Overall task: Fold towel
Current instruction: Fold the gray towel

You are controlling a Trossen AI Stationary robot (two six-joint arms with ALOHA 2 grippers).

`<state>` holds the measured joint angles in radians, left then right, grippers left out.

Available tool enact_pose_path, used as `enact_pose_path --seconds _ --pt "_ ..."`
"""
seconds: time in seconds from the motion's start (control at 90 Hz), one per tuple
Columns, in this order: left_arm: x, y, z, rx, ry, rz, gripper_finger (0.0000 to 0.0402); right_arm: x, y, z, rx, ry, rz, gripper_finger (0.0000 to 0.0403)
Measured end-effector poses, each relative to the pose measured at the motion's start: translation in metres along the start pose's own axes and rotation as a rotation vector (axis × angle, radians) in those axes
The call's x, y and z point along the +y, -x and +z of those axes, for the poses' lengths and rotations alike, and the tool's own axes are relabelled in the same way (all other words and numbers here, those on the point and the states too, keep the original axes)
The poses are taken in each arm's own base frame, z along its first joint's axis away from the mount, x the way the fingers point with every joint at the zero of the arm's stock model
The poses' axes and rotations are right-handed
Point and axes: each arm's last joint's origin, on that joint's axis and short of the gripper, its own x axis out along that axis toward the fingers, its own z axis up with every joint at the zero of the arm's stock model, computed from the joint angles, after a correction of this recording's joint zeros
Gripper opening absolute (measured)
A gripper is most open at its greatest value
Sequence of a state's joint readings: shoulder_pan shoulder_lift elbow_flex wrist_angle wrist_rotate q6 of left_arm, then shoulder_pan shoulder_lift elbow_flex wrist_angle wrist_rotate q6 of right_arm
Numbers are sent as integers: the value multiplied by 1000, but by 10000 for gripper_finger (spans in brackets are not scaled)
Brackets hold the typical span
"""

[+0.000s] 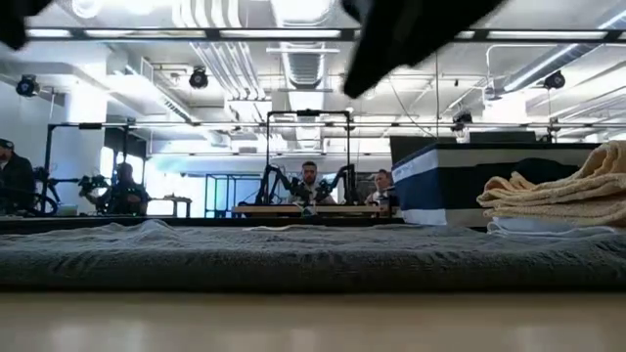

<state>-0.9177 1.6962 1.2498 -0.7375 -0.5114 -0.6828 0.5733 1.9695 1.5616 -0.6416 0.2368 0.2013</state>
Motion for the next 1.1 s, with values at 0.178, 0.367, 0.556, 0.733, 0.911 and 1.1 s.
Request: enact_pose_path --seconds 0.178,0.367,0.556,0.733,0.911,1.1 --pt "-33 -26 -18 204 -13 110 224 30 -1 -20 41 -54 -90 306" --pt "-47 -38 -42 293 8 199 219 46 -16 -41 118 -131 -199 300" --pt "-44 -44 -62 296 33 253 220 63 -45 -63 199 -118 -258 272" --pt "-38 -52 -73 297 20 273 211 68 -59 -75 231 -160 -351 245" --pt "-35 -54 -78 300 19 283 199 60 -57 -81 248 -135 -468 223" --pt "-32 -56 -83 309 3 299 180 54 -57 -87 290 -80 -535 204"
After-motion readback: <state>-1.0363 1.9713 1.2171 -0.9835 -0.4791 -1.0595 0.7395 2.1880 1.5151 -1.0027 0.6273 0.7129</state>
